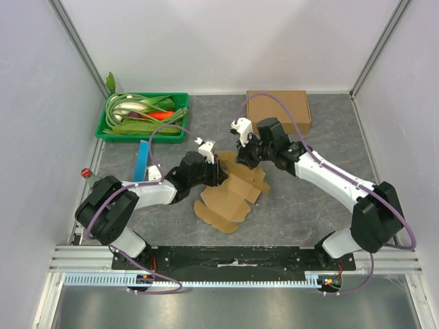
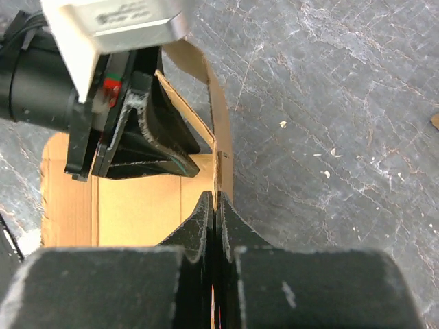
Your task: Fold the paper box
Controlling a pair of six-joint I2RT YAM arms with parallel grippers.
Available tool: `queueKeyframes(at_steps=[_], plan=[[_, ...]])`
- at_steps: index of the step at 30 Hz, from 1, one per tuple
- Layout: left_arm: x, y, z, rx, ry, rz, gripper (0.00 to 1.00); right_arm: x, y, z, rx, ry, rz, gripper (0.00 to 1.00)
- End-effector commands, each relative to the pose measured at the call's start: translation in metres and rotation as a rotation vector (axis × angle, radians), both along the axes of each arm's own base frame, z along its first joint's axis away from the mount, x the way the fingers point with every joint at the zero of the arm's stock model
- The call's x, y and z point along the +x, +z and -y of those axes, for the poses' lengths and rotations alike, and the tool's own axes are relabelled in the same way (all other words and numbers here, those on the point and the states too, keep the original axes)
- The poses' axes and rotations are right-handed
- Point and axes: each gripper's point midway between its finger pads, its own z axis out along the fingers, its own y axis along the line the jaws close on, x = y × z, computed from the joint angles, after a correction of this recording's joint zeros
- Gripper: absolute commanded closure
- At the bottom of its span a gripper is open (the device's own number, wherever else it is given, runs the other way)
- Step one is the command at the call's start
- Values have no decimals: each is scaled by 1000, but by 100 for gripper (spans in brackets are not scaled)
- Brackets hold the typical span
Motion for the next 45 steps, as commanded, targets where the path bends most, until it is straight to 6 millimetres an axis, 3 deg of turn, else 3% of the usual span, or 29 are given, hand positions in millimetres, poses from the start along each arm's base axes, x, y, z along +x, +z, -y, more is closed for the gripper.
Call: queueKeyframes(at_steps=[1, 3, 4, 6, 7, 10, 11, 13, 16, 17, 22, 30, 35, 38, 41, 42, 43, 44, 45], plan=[[4, 22, 13, -130, 10, 30, 60, 17, 24, 15, -75, -136, 227, 100], [-8, 16, 7, -138, 5, 24, 51, 10, 16, 16, -137, -151, 271, 100], [-16, 21, -1, -161, 12, 50, 43, 8, 16, 17, -157, -142, 295, 100], [-24, 28, -10, -174, 13, 87, 37, 5, 10, 22, -185, -154, 327, 100], [-29, 35, -18, -177, 27, 111, 37, 1, 0, 26, -211, -144, 331, 100], [-26, 56, -37, -190, 114, 185, 36, -5, 3, 23, -216, -131, 380, 100], [-26, 75, -43, -208, 141, 222, 35, -10, 3, 18, -223, -108, 395, 100], [-16, 98, -52, -223, 206, 287, 24, -14, 1, 18, -244, -94, 413, 100], [-4, 121, -42, -220, 172, 367, 17, -18, -1, 14, -256, -69, 432, 100], [1, 115, -35, -196, 141, 373, 18, -19, 0, 12, -253, -62, 437, 100], [6, 124, -16, -234, 69, 433, 21, -17, 7, 10, -244, -49, 477, 100], [3, 114, 0, -167, -53, 471, 31, -12, 13, 4, -251, -27, 506, 100], [11, 110, 4, -150, -34, 487, 41, -12, 12, 1, -260, 6, 522, 100], [18, 108, 10, -126, -42, 502, 42, -11, 14, -2, -252, 17, 536, 100], [21, 110, 13, -129, -38, 528, 62, -10, 14, -5, -253, 25, 533, 100], [22, 109, 11, -120, -15, 534, 74, -9, 11, -6, -249, 7, 511, 100], [23, 109, 10, -111, -2, 548, 78, -8, 13, -6, -238, -13, 492, 100], [23, 109, 8, -103, 13, 560, 80, -6, 15, -3, -235, -55, 477, 97], [25, 109, 1, -95, 69, 581, 88, -7, 16, -2, -171, -158, 394, 68]])
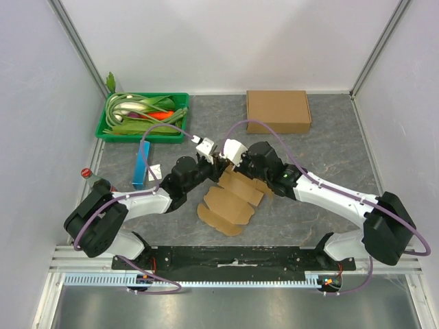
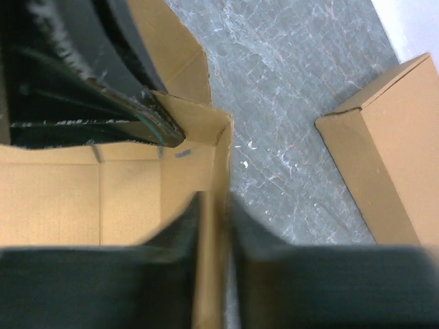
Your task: Fold the paper box
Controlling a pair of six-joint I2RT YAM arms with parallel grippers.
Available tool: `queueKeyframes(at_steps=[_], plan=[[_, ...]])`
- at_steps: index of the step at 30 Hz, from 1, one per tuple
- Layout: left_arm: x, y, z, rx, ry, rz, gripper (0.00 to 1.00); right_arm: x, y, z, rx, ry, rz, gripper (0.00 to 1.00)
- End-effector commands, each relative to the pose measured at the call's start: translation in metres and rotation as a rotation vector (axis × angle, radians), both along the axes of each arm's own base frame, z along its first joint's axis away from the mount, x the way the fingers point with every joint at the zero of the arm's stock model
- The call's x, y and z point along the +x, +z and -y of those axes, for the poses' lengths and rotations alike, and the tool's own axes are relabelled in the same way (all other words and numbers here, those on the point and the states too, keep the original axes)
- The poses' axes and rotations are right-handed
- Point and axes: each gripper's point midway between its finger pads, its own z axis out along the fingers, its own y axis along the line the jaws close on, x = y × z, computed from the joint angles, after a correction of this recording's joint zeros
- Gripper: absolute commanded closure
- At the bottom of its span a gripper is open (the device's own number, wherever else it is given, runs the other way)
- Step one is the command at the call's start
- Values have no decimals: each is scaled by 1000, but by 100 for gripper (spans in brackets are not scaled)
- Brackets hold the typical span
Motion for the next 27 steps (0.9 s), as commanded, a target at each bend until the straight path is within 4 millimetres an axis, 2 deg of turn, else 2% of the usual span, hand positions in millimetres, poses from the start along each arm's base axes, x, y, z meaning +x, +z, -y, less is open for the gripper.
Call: queueKeyframes(at_steps=[1, 2, 3, 4, 5, 6, 7, 8, 9, 10, 11, 12, 13, 14, 15, 16, 17, 18, 19, 21, 22, 23, 24, 25, 26, 27], plan=[[18, 33, -9, -35, 132, 181, 92, 9, 28, -4, 186, -203, -82, 49], [19, 32, -13, -40, 154, 187, 93, 12, 29, 9, 194, -314, -102, 35], [21, 33, -16, -54, 175, 208, 96, 13, 47, 8, 287, -414, -156, 20], [22, 33, -17, -58, 187, 212, 97, 2, 37, 23, 246, -496, -235, 16], [24, 32, -20, -60, 207, 215, 98, -5, 38, 23, 258, -529, -288, 4], [24, 32, -20, -66, 210, 220, 98, -7, 52, 22, 298, -564, -322, 2], [25, 33, -21, -67, 223, 220, 98, -24, 44, 27, 314, -659, -443, 2], [27, 33, -24, -68, 247, 215, 98, -29, 48, 24, 345, -684, -489, 2], [26, 35, -22, -74, 246, 214, 98, -26, 58, 28, 425, -783, -494, 2], [26, 34, -21, -72, 252, 206, 98, -35, 54, 35, 537, -962, -588, 2], [28, 36, -23, -69, 280, 206, 98, -41, 64, 30, 614, -972, -638, 2], [25, 37, -19, -64, 278, 208, 98, -50, 63, 21, 672, -961, -718, 2], [25, 38, -20, -55, 290, 218, 98, -47, 74, 6, 803, -943, -760, 2], [28, 37, -24, -50, 329, 215, 98, -50, 96, -2, 1017, -967, -843, 2], [27, 38, -23, -52, 337, 214, 98, -54, 74, -4, 1072, -994, -896, 3], [28, 36, -23, -44, 346, 209, 98, -43, 97, -20, 1261, -932, -936, 5], [29, 33, -24, -38, 362, 203, 98, -43, 87, -18, 1358, -1009, -1003, 7], [29, 31, -24, -35, 368, 201, 98, -36, 94, -21, 1443, -1007, -1015, 9], [30, 27, -26, -21, 386, 194, 98, -32, 93, -19, 1505, -1058, -1034, 12], [31, 24, -27, -18, 406, 183, 98, -27, 89, -13, 1562, -1115, -1025, 16], [31, 20, -30, -2, 426, 173, 98, -26, 91, -11, 1587, -1127, -1027, 22], [32, 19, -29, 7, 428, 172, 98, -25, 101, -12, 1595, -1099, -1015, 23], [32, 19, -30, 19, 433, 176, 98, -28, 99, -6, 1544, -1131, -993, 24], [34, 17, -34, 31, 461, 174, 98, -27, 106, 4, 1521, -1143, -924, 20], [35, 16, -37, 48, 478, 164, 98, -26, 129, 10, 1489, -1096, -850, 16], [36, 15, -40, 51, 500, 154, 98, -34, 120, 21, 1425, -1150, -833, 12]])
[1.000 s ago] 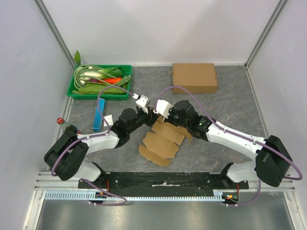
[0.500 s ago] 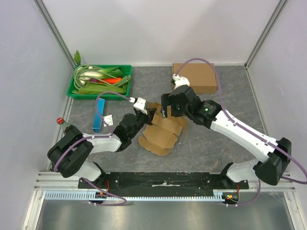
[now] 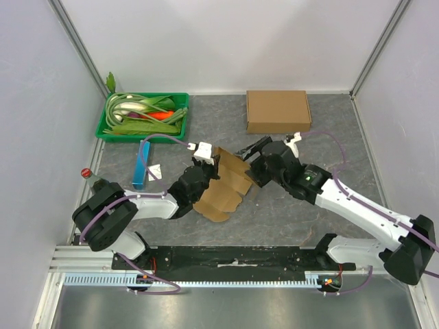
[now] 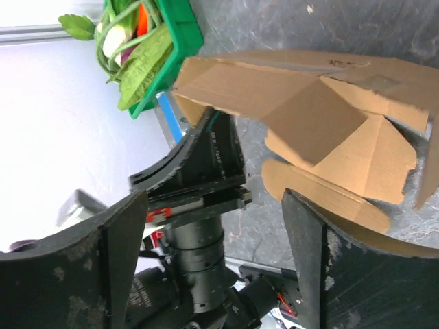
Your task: Fold the paper box
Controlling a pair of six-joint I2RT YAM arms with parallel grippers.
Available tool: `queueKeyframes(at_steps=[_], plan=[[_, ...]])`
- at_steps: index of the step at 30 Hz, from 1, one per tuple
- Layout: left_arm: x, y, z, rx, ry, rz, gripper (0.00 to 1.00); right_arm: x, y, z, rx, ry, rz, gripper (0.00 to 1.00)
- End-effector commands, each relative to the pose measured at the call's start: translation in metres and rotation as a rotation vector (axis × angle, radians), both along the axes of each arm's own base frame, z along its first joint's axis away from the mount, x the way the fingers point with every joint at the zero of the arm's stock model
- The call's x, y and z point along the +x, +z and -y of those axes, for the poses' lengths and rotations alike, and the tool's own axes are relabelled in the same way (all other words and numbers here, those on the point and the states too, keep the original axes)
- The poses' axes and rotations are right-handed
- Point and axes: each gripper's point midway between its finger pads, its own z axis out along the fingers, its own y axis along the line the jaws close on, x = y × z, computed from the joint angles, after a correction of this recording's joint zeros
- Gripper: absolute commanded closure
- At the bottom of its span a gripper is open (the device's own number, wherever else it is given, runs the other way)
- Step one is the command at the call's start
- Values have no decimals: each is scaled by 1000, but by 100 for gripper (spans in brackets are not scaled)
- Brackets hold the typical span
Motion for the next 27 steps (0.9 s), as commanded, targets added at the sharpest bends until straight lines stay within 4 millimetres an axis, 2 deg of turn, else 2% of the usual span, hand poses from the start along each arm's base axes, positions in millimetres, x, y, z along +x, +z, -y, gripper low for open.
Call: queueKeyframes(at_steps=[1, 2, 3, 4, 6, 8, 9, 10, 11, 16, 21, 25, 27], plan=[[14, 18, -17, 15, 156, 27, 98, 2, 67, 27, 21, -103, 86, 10], [12, 15, -19, 25, 172, 9, 98, -5, 57, 24, 41, -84, 59, 9], [12, 14, -20, 11, 186, 0, 98, -4, 68, 14, 150, -94, 68, 9], [12, 14, -23, 4, 210, -3, 98, -6, 68, 10, 193, -94, 62, 10], [11, 16, -19, -13, 205, -8, 98, -1, 59, 8, 232, -136, 49, 10], [8, 18, -17, -14, 217, -5, 98, 3, 40, 7, 253, -178, 0, 15], [7, 18, -17, -11, 225, -4, 98, 11, 52, 3, 318, -193, 40, 19], [6, 18, -19, -9, 245, -1, 98, 15, 46, -2, 340, -212, 18, 25], [4, 18, -16, -15, 239, -3, 98, 19, 46, -6, 352, -223, 5, 26], [-2, 19, -10, -57, 236, -1, 98, 40, 17, -21, 380, -278, -73, 29], [-8, 22, -6, -84, 219, 9, 98, 64, 3, -12, 382, -362, -77, 31], [-9, 22, -5, -88, 216, 9, 98, 73, -5, -15, 397, -386, -93, 44], [-10, 22, -5, -98, 215, 10, 98, 77, -12, -14, 407, -401, -103, 44]])
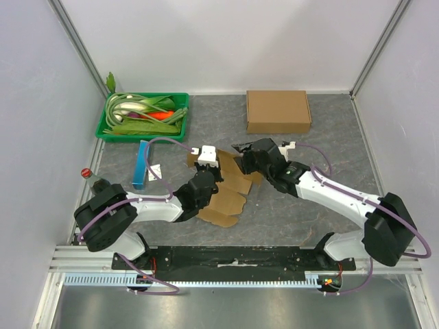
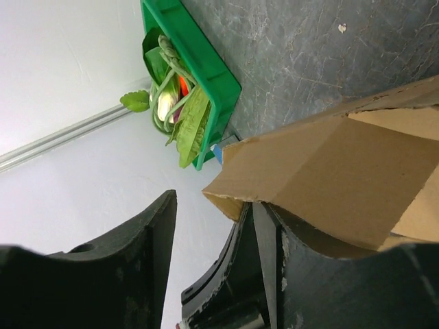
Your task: Fold the paper box
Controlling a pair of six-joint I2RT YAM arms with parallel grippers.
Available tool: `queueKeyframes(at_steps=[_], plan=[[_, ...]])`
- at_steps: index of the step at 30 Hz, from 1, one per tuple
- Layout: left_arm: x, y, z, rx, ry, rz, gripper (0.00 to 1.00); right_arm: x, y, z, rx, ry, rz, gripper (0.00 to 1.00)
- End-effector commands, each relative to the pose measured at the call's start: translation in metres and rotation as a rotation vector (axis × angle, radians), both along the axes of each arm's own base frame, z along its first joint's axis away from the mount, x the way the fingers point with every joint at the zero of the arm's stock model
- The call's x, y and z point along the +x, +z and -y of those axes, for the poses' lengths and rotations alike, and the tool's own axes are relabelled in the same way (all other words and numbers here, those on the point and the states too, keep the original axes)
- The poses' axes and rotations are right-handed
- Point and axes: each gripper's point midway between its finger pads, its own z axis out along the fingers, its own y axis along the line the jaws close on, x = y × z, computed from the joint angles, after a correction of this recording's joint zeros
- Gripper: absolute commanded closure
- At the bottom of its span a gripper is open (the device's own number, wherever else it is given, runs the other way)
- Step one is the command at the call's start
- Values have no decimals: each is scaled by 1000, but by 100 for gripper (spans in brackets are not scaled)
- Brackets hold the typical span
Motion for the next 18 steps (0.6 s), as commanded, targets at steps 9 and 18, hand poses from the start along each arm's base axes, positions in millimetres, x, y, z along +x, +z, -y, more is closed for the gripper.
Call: queueKeyframes(at_steps=[9, 18], plan=[[1, 26, -1, -134, 39, 78, 98, 25, -10, 1, 163, -153, -54, 56], [-4, 27, 6, -149, -16, 98, 98, 23, -21, 3, 164, -154, -68, 71]])
